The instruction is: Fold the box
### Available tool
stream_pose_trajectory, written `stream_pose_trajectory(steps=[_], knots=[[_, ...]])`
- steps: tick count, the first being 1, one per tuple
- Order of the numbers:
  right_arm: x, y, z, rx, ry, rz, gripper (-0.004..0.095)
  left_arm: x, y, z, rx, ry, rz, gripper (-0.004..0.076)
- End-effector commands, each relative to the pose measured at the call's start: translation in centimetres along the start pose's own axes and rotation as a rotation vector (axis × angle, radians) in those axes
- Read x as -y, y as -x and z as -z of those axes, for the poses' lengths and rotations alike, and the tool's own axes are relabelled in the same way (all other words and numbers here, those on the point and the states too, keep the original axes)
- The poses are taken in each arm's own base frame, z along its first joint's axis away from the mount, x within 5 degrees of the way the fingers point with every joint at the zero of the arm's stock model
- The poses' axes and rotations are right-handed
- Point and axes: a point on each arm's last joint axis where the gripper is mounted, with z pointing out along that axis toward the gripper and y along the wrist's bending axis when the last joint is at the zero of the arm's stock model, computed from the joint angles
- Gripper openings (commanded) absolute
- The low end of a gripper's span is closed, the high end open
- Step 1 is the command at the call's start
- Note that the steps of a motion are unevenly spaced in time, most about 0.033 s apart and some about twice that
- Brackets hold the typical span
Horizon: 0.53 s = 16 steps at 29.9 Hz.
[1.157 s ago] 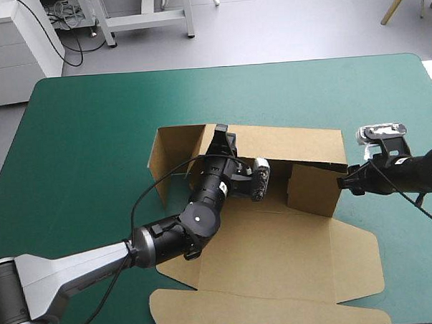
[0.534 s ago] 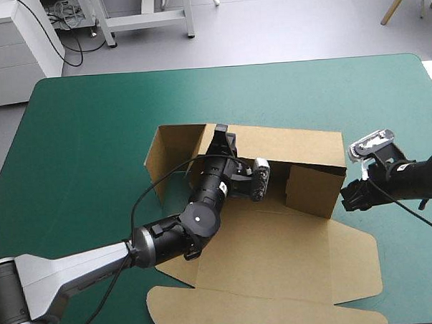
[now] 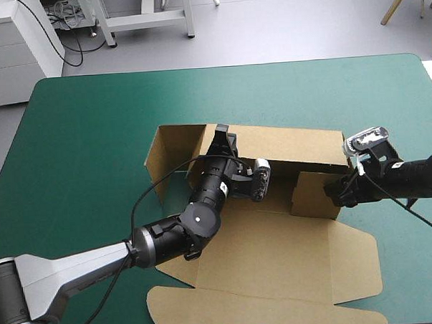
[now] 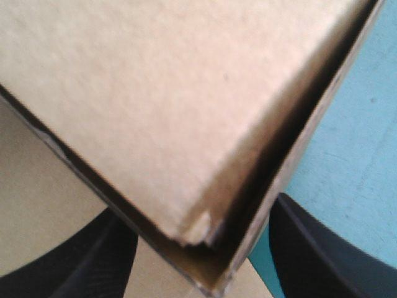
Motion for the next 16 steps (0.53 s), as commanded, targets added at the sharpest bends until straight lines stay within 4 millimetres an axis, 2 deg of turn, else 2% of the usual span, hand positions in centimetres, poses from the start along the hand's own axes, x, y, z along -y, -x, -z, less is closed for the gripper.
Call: stream_pose_trajectory(steps=[1, 5, 8, 13, 16], knots=[[-0.6, 1.3, 1.1, 0.122, 0.012, -0.018, 0.0567, -1.8, 0.5, 1.0, 0.048, 0.064, 0.003, -0.0010], [-0.3, 0.9, 0.6, 0.120, -0.018, -0.026, 0.0567, -1.8, 0.5, 1.0, 0.048, 0.064, 0.003, -0.0010], [-0.1, -0.4, -0.7, 0.115, -0.017, -0.065, 0.0567, -1.8, 0.5, 1.0, 0.048, 0.064, 0.003, -0.0010], [-0.2, -2.4, -2.9, 0.175, 0.008, -0.029, 0.0562, -1.8, 0.6, 1.0, 0.054, 0.061, 0.003, -0.0010], [0.1, -3.0, -3.6, 0.221, -0.028, -0.045, 0.0473, -1.8, 0.6, 1.0, 0.061, 0.057, 0.003, -0.0010]])
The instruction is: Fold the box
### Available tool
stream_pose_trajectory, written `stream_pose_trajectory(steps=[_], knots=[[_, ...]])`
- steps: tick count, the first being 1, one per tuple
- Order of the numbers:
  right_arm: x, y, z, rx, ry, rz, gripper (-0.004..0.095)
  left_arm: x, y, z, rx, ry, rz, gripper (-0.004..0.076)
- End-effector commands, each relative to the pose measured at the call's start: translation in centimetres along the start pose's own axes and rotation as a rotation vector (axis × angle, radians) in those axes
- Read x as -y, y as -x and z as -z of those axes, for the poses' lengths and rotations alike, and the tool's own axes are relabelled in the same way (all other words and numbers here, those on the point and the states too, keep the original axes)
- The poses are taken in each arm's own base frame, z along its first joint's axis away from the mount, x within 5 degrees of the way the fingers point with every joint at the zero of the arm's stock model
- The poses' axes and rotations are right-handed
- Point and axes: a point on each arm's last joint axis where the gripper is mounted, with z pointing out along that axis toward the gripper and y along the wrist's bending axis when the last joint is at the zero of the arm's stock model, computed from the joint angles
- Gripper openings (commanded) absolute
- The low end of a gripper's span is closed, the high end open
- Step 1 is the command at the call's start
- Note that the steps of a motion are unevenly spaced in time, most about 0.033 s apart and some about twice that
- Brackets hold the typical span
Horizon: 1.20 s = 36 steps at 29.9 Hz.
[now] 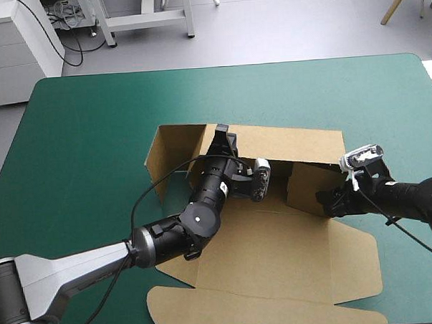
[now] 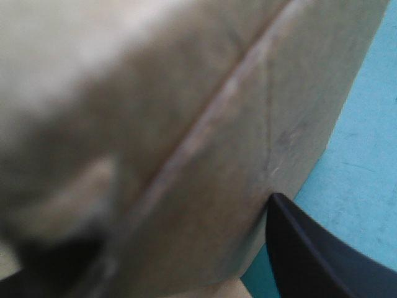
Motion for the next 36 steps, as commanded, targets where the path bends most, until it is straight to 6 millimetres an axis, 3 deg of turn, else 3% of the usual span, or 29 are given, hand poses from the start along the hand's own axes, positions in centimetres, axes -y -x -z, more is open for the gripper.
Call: stream_pose_trajectory(steps=[1, 9, 20, 25, 33, 36], knots=[[0.0, 0.6, 0.3, 0.123, -0.037, 0.001, 0.0421, -1.7, 0.7, 1.0, 0.062, 0.057, 0.002, -0.0010], [0.5, 1.2, 0.4, 0.203, -0.096, 0.002, -0.0020, -1.8, 0.7, 1.0, 0.062, 0.058, 0.001, -0.0010], [0.8, 1.4, 0.5, 0.217, -0.141, 0.004, -0.0001, -1.8, 0.7, 1.0, 0.062, 0.058, 0.001, -0.0010], [1.1, 2.6, 1.3, 0.222, -0.164, -0.012, 0.0001, -1.8, 0.7, 1.0, 0.062, 0.058, 0.001, -0.0010], [1.7, 2.8, 2.0, 0.124, -0.245, -0.005, 0.0001, -1.8, 0.7, 1.0, 0.062, 0.058, 0.005, -0.0008], [1.7, 2.6, 2.0, 0.099, -0.238, -0.007, 0.0001, -1.8, 0.7, 1.0, 0.062, 0.058, 0.005, 0.0038]])
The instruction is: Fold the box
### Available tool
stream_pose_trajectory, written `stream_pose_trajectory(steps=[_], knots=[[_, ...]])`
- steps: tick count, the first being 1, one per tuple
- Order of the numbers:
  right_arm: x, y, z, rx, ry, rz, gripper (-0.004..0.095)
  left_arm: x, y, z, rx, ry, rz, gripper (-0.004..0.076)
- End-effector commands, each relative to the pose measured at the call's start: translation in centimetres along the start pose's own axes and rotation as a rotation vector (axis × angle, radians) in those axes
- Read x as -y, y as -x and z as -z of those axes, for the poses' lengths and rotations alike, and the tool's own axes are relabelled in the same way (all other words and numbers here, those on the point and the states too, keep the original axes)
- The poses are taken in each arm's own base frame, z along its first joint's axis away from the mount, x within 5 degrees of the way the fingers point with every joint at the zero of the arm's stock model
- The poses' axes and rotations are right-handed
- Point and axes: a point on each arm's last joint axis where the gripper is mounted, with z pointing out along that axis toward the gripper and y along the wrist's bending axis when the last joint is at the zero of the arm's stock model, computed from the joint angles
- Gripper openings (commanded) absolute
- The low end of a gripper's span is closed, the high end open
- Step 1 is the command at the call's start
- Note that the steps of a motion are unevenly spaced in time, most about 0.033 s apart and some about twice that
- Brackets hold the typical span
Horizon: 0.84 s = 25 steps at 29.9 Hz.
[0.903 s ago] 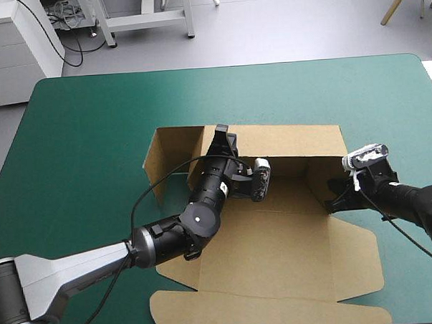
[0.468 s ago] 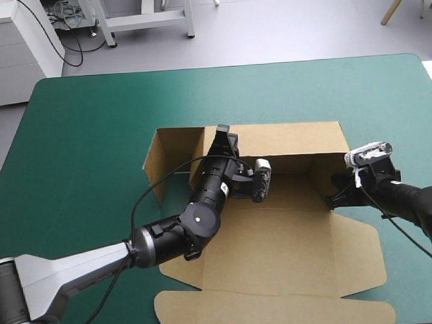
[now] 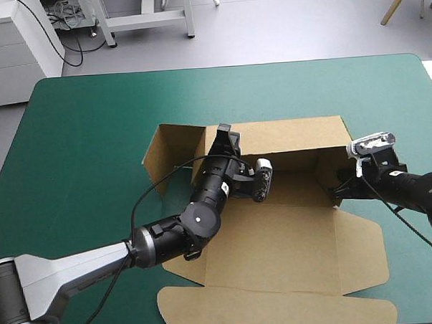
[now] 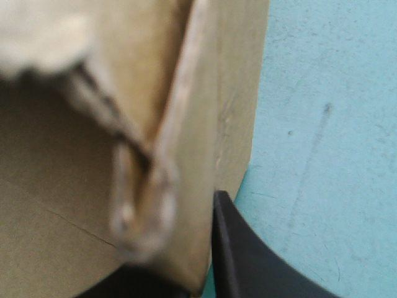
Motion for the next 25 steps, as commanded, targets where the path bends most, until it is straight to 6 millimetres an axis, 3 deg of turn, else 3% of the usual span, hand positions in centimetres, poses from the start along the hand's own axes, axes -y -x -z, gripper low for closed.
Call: stream_pose_trajectory(steps=[1, 6, 9, 17, 25], knots=[[0.2, 1.1, 1.2, 0.040, -0.033, -0.002, 0.0001, -1.7, 0.4, 1.0, 0.038, 0.052, 0.011, 0.0069], [0.1, 1.1, 1.2, 0.038, -0.031, -0.026, 0.0001, -1.7, 0.4, 1.0, 0.040, 0.054, 0.043, 0.0417], [0.0, 0.9, 1.2, 0.022, -0.018, -0.042, 0.0001, -1.9, 0.5, 1.0, 0.052, 0.078, 0.022, 0.0559], [0.4, 0.6, 1.2, -0.010, -0.057, -0.062, 0.0001, -2.1, 0.4, 1.0, 0.037, 0.091, 0.024, 0.0561], [0.4, 0.9, 1.4, -0.024, -0.057, -0.069, 0.0001, -5.2, 0.4, 1.3, -0.011, 0.195, 0.084, 0.0517]])
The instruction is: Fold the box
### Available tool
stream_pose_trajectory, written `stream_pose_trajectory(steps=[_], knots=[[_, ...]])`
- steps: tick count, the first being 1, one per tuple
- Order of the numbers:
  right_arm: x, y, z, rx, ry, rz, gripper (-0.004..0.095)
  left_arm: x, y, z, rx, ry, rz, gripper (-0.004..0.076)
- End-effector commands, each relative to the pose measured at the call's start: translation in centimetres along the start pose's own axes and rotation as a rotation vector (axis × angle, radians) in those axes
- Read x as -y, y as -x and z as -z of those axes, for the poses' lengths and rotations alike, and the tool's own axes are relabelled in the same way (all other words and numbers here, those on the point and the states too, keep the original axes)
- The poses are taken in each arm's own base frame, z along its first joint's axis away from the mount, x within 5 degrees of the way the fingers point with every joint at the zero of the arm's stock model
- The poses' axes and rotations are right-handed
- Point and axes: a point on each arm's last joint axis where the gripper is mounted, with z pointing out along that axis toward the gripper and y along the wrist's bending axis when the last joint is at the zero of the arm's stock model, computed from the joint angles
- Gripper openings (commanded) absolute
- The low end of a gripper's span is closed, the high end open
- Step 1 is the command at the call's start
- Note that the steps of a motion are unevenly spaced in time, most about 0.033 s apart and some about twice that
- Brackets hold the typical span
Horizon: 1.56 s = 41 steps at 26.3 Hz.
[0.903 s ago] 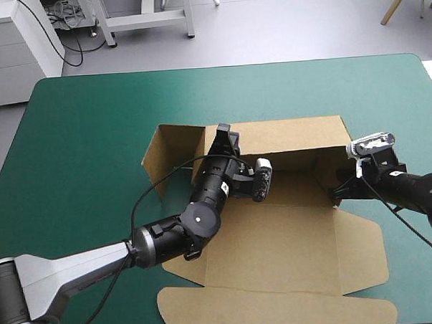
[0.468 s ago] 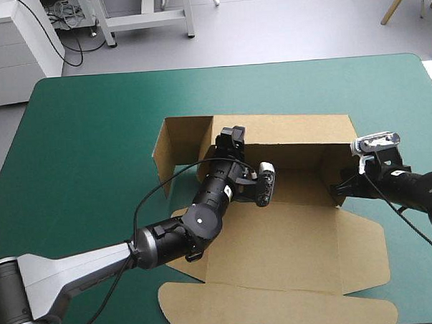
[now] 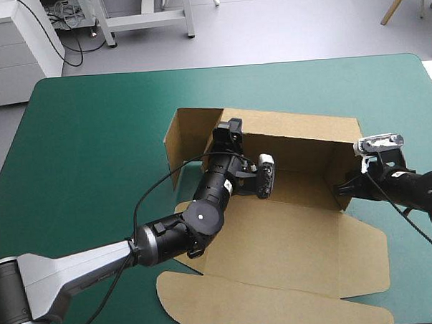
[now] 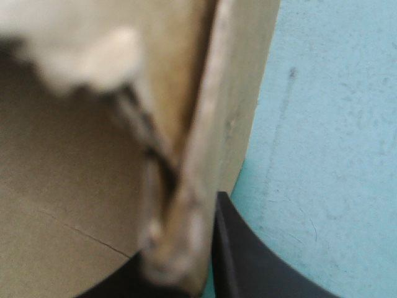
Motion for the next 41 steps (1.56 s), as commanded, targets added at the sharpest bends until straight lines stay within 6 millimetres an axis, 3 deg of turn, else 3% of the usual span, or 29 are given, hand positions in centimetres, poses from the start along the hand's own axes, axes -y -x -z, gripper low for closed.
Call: stream_pose_trajectory(steps=[1, 7, 13, 17, 19, 23, 27, 32, 37, 39, 41], knots=[[-0.1, 1.1, 1.4, 0.025, -0.005, 0.018, 0.0001, -4.6, 0.4, 1.3, 0.002, 0.187, 0.008, 0.0512], [-0.1, 2.7, 3.1, -0.028, -0.019, -0.041, 0.0001, -7.7, 0.2, 2.9, -0.034, 0.291, 0.075, 0.0386], [-0.7, 5.1, 5.4, -0.060, 0.022, -0.050, 0.0000, -10.8, -0.5, 7.1, -0.024, 0.392, 0.159, 0.0224], [-0.9, 6.2, 6.0, -0.098, 0.059, -0.045, 0.0001, -13.2, -2.4, 9.5, -0.045, 0.464, 0.220, 0.0065], [-1.2, 6.5, 5.9, -0.146, 0.086, -0.025, 0.0001, -14.8, -4.5, 10.6, -0.081, 0.509, 0.245, -0.0007], [-2.3, 6.8, 4.8, -0.280, 0.151, 0.041, 0.0000, -17.1, -9.4, 11.7, -0.211, 0.595, 0.304, -0.0008], [-3.4, 7.4, 2.9, -0.335, 0.169, 0.100, 0.0000, -18.1, -14.2, 12.3, -0.342, 0.626, 0.439, -0.0008], [-3.8, 8.1, -1.1, -0.405, 0.197, 0.081, 0.0000, -17.6, -19.4, 12.0, -0.539, 0.587, 0.612, -0.0008], [-2.8, 9.7, -4.8, -0.301, 0.137, 0.014, 0.0000, -16.3, -23.1, 12.2, -0.679, 0.524, 0.856, -0.0008], [-2.8, 10.3, -6.0, -0.267, 0.123, 0.008, 0.0042, -15.6, -24.3, 12.1, -0.699, 0.486, 0.993, -0.0008], [-3.2, 10.7, -6.6, -0.265, 0.127, 0.006, 0.0181, -15.3, -24.9, 12.1, -0.700, 0.465, 1.077, -0.0008]])
